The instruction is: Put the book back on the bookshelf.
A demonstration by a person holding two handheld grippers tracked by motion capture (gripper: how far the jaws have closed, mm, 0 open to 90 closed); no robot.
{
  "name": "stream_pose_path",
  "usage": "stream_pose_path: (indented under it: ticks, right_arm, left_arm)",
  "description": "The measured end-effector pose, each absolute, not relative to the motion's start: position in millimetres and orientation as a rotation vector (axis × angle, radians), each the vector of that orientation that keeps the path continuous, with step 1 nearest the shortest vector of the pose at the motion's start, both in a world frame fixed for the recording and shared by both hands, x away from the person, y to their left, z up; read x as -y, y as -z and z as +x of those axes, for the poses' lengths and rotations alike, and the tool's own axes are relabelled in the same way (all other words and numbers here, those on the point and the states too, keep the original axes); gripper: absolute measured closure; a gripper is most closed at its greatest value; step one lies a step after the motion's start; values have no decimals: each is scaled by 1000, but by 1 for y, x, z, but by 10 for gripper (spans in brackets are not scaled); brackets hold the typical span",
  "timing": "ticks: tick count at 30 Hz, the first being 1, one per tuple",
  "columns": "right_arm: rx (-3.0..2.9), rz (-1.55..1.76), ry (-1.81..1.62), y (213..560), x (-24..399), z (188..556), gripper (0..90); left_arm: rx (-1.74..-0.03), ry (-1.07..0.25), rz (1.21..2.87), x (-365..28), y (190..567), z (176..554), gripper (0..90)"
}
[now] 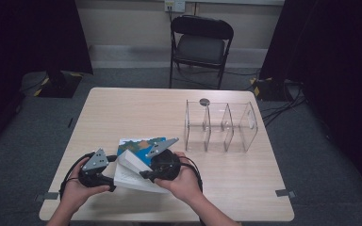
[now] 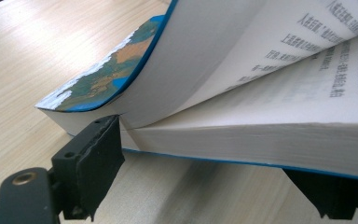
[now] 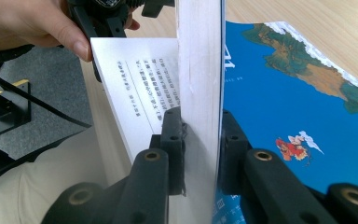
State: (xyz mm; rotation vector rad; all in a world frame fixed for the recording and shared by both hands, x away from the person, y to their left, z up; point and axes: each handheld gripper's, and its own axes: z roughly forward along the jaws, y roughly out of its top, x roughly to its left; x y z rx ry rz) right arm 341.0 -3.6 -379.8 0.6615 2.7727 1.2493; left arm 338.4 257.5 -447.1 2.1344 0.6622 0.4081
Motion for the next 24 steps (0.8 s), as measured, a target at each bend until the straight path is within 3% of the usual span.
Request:
stream_pose_path:
  ticks: [17, 24]
  right_arm:
    - [-2795, 639, -1222, 380, 2, 341, 768]
    - [-2829, 596, -1204, 374, 4, 341, 769]
  left_arm:
    - [-643, -445, 2151, -257, 447, 337, 141]
    - [-615, -455, 2170, -254, 442, 337, 73]
